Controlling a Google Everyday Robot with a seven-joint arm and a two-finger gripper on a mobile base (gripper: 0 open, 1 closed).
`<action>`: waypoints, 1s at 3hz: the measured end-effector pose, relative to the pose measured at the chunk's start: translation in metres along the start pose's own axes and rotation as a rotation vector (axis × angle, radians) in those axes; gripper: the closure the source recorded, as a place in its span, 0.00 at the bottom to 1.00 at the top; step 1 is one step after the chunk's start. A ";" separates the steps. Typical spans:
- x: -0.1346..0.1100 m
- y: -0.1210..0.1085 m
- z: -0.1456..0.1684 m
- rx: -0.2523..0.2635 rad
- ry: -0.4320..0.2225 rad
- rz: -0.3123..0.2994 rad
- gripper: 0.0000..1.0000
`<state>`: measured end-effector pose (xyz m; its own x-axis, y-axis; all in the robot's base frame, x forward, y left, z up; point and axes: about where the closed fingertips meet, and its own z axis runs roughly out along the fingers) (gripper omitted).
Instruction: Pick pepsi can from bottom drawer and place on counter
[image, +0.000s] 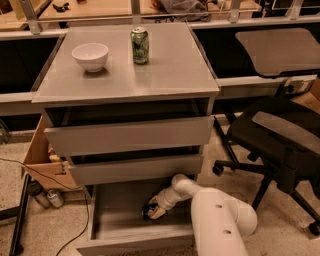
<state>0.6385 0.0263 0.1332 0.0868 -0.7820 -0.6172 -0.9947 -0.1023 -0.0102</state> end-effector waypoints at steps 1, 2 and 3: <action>-0.009 0.001 -0.014 0.000 -0.017 -0.018 1.00; -0.028 0.015 -0.062 0.044 -0.025 -0.047 1.00; -0.045 0.038 -0.096 0.067 -0.016 -0.065 1.00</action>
Offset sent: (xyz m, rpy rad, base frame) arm -0.0441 -0.0226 0.1006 0.0449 -0.0730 0.0407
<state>0.6018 -0.0017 0.2363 0.1514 -0.7647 -0.6263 -0.9884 -0.1110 -0.1033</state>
